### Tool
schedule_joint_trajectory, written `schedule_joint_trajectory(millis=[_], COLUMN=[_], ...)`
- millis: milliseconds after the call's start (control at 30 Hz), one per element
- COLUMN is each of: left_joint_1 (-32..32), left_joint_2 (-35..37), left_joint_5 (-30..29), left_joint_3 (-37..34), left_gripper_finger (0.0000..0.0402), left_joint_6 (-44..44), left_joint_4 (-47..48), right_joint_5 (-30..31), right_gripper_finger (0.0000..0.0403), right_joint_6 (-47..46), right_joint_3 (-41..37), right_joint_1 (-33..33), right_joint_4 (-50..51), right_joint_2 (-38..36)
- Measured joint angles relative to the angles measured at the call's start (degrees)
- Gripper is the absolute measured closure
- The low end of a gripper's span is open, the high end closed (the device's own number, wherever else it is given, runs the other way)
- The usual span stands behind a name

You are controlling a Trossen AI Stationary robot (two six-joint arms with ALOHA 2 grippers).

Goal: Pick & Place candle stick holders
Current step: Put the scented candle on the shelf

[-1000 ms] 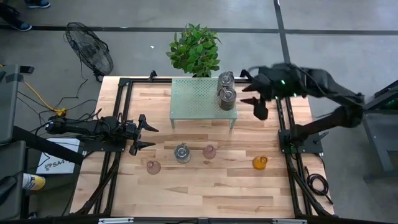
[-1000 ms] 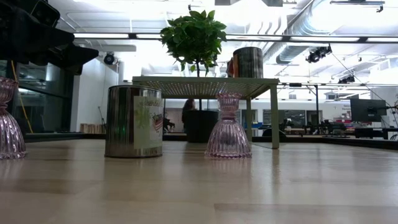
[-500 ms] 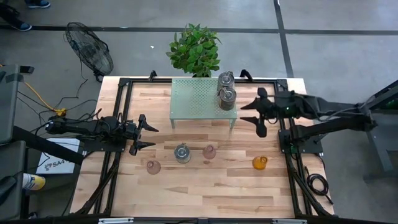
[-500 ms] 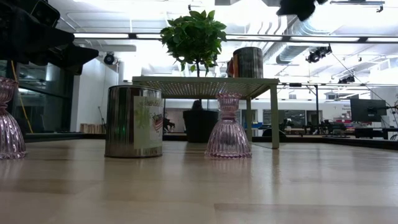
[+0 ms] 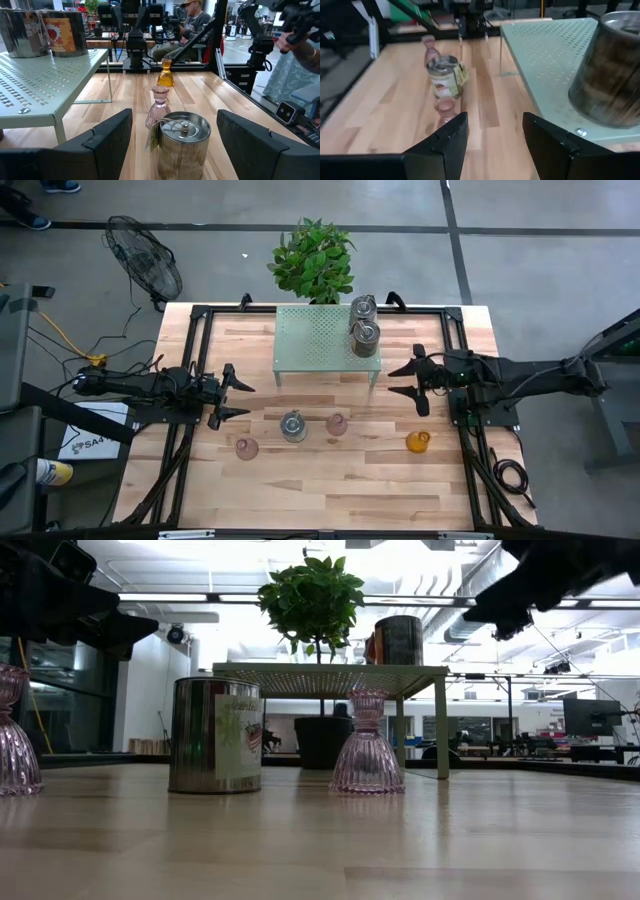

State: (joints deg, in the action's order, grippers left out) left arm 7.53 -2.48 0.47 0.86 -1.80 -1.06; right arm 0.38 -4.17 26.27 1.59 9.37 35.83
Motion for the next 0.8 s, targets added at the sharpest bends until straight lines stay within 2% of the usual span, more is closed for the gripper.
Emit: schedule_joint_trajectory(millis=[167, 333, 800], left_joint_1=[0.00, -0.02, 0.00], left_joint_2=[-0.01, -0.02, -0.02], left_joint_5=[-0.02, 0.00, 0.20], left_joint_3=[0.00, 0.00, 0.00], left_gripper_finger=[0.0114, 0.0114, 0.0114], left_joint_6=[0.00, 0.00, 0.22], left_joint_4=[0.00, -0.04, -5.84], right_joint_5=[-0.11, 2.42, 2.17], right_gripper_finger=[0.0217, 0.0217, 0.0217], right_joint_6=[-1.42, -1.18, -0.91], right_joint_3=[-7.36, -13.21, -23.12], right_joint_1=[-1.59, -3.22, -3.64], right_joint_4=[-7.56, -14.13, -25.36], right_joint_2=[-4.83, -8.63, -14.23])
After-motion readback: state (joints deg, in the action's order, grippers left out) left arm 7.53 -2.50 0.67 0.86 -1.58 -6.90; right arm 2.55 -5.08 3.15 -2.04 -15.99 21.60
